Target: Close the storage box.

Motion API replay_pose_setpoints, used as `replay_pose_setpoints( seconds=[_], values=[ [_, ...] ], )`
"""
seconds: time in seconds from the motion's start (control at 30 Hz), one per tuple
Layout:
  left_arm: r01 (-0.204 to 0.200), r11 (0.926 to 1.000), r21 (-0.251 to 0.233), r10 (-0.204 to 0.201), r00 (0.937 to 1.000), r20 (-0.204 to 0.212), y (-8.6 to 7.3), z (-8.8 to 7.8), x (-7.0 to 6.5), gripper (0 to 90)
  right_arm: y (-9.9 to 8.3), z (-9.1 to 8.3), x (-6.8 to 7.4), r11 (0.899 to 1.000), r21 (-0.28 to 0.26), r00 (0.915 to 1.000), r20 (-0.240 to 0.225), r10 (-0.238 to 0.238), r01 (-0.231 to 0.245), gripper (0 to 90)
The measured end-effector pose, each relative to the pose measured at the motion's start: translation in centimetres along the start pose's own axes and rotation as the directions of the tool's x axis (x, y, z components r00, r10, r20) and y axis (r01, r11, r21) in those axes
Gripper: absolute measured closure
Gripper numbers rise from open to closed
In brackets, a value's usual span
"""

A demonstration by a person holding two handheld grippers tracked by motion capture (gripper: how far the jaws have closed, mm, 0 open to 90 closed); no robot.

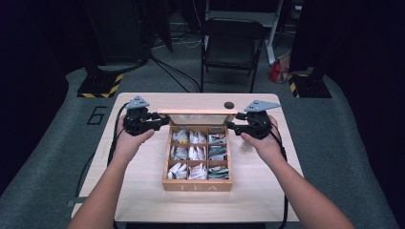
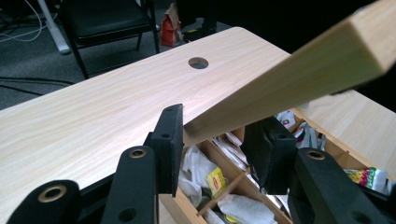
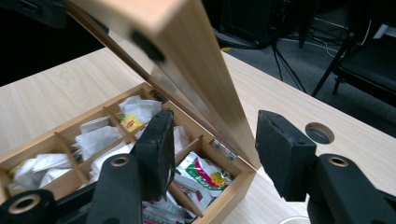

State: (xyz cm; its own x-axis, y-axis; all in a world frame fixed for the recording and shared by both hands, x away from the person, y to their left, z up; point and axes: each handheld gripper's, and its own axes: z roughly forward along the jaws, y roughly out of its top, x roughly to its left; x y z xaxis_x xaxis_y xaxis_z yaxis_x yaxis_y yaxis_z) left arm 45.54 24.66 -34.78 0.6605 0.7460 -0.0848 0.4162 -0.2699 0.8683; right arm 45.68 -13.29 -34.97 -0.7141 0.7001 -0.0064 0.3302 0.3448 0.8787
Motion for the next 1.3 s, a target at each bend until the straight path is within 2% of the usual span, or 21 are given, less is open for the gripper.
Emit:
replay_pose_setpoints(
  seconds=[0.23, 0.3, 0.33, 0.47, 0.53, 0.7, 0.8, 1.0, 1.17, 1.3],
  values=[
    [-0.007, 1.0, 0.006, 0.007, 1.0, 0.004, -0.8, -0.3, -0.5, 57.8, 0.0, -1.2, 1.1, 0.999, -0.013, 0.9991, -0.018, -0.038, 0.038, 47.4],
    [-0.008, 1.0, 0.005, 0.008, 1.0, 0.006, -1.0, -0.4, -0.6, 57.6, -0.1, -1.5, 1.4, 0.999, -0.013, 0.9991, -0.018, -0.037, 0.037, 47.4],
    [-0.007, 0.9999, 0.008, 0.007, 0.9999, 0.009, -1.2, -0.5, -0.7, 57.5, -0.1, -1.8, 1.7, 0.998, -0.022, 0.9982, -0.014, -0.058, 0.058, 47.4],
    [-0.009, 0.9999, 0.004, 0.009, 0.9999, 0.006, -1.5, -0.5, -0.9, 57.4, -0.1, -2.4, 2.2, 0.996, -0.036, 0.9969, -0.005, -0.078, 0.078, 49.2],
    [-0.009, 0.9999, 0.007, 0.009, 0.9999, 0.007, -1.6, -0.6, -0.9, 57.2, -0.1, -2.7, 2.5, 0.997, -0.027, 0.9971, 0.002, -0.076, 0.076, 50.8],
    [-0.006, 1.0, 0.005, 0.006, 0.9999, 0.009, -1.9, -0.6, -1.1, 57.0, -0.2, -3.0, 2.6, 0.996, -0.037, 0.9961, -0.012, -0.087, 0.087, 52.6],
    [-0.01, 0.9999, 0.01, 0.01, 0.9999, 0.011, -2.2, -0.7, -1.2, 56.8, -0.4, -3.3, 2.7, 0.995, -0.045, 0.9959, -0.015, -0.089, 0.088, 56.7],
    [-0.016, 0.9998, 0.012, 0.016, 0.9998, 0.013, -2.6, -0.9, -1.5, 56.3, -0.6, -3.5, 3.0, 0.995, -0.034, 0.9952, -0.019, -0.096, 0.095, 57.0],
    [-0.028, 0.9994, 0.022, 0.028, 0.9996, -0.002, -2.8, -1.7, -1.8, 51.7, -0.9, -3.6, 3.1, 0.994, -0.035, 0.9939, -0.023, -0.107, 0.107, 56.9],
    [-0.043, 0.9988, 0.023, 0.043, 0.999, -0.01, -3.2, -2.6, -2.1, 51.4, -1.1, -3.6, 3.2, 0.995, -0.038, 0.995, -0.02, -0.098, 0.097, 56.8]
  ],
)
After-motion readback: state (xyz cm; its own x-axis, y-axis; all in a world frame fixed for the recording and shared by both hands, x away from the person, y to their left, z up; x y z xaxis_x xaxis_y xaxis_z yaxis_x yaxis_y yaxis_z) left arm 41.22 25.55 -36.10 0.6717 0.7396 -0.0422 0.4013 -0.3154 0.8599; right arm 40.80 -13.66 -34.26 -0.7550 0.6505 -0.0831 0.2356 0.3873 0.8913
